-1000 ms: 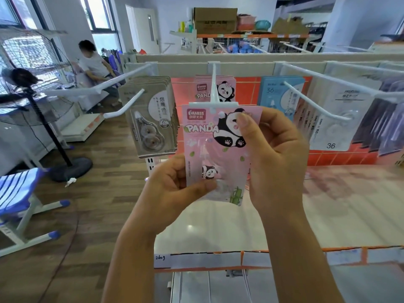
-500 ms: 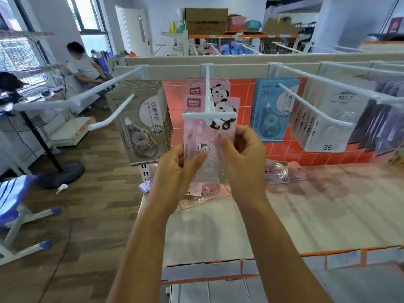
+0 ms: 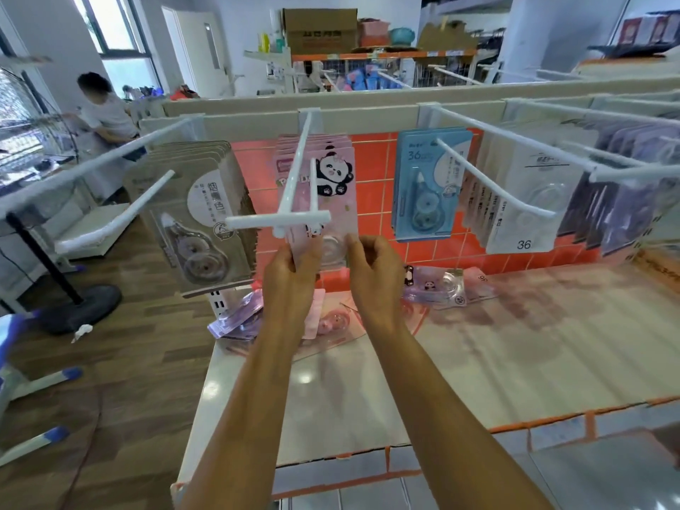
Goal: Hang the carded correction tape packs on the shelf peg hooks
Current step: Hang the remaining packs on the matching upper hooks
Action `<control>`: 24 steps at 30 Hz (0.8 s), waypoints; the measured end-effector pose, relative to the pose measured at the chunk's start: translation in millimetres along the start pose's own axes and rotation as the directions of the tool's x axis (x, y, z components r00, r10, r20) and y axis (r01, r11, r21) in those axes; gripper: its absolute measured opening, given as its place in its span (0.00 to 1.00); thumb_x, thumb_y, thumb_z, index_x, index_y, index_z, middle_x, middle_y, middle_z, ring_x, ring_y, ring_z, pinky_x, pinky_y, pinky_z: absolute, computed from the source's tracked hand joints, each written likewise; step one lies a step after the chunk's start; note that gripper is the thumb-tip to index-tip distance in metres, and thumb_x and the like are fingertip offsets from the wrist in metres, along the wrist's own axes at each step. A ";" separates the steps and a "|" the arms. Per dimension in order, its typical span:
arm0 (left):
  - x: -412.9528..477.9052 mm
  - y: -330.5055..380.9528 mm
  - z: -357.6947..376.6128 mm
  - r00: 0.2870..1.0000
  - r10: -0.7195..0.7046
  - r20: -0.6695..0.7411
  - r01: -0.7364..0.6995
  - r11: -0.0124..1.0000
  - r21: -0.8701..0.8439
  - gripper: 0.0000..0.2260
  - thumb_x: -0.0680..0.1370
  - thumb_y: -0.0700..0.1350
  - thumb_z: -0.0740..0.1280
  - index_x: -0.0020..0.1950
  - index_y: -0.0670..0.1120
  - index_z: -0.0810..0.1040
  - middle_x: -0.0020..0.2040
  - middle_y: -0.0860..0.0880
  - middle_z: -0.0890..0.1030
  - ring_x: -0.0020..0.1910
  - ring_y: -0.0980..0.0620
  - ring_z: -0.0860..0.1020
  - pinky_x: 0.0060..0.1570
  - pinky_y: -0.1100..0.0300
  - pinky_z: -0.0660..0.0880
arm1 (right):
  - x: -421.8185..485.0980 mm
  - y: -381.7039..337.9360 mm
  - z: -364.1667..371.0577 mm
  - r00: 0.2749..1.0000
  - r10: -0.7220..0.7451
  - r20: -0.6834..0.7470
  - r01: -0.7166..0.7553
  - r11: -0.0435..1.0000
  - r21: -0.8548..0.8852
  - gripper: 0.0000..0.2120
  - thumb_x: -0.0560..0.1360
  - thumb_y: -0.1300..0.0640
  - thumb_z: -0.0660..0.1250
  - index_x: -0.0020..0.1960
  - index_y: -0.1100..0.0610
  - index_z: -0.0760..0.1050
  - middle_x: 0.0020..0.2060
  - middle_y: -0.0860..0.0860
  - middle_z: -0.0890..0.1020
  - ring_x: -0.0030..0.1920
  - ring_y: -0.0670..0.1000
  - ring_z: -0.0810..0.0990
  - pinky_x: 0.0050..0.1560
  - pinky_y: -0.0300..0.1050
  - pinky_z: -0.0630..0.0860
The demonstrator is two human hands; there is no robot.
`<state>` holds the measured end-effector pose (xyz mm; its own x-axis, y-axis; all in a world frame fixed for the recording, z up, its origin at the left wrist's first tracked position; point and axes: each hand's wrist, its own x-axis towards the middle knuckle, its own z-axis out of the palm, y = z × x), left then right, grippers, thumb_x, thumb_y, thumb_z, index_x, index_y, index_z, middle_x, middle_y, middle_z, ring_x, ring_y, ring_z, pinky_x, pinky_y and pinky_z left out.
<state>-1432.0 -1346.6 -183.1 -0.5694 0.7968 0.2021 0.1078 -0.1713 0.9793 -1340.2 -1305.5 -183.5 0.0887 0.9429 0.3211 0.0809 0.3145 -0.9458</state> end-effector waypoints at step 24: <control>-4.0 -122.9 158.6 0.914 -0.060 0.402 -0.328 0.474 0.817 0.20 0.77 0.52 0.57 0.67 0.48 0.72 0.67 0.44 0.75 0.66 0.43 0.71 0.64 0.47 0.70 | 99.9 133.8 -110.3 0.911 0.260 0.320 0.061 0.683 -0.728 0.15 0.80 0.55 0.55 0.62 0.60 0.72 0.60 0.59 0.76 0.62 0.58 0.74 0.62 0.51 0.69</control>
<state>-1313.7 -1236.9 -302.4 -0.1996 0.9712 0.1302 0.9039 0.1312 0.4071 -1211.1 -1181.3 -272.6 -0.2161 0.9759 0.0307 0.7831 0.1921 -0.5915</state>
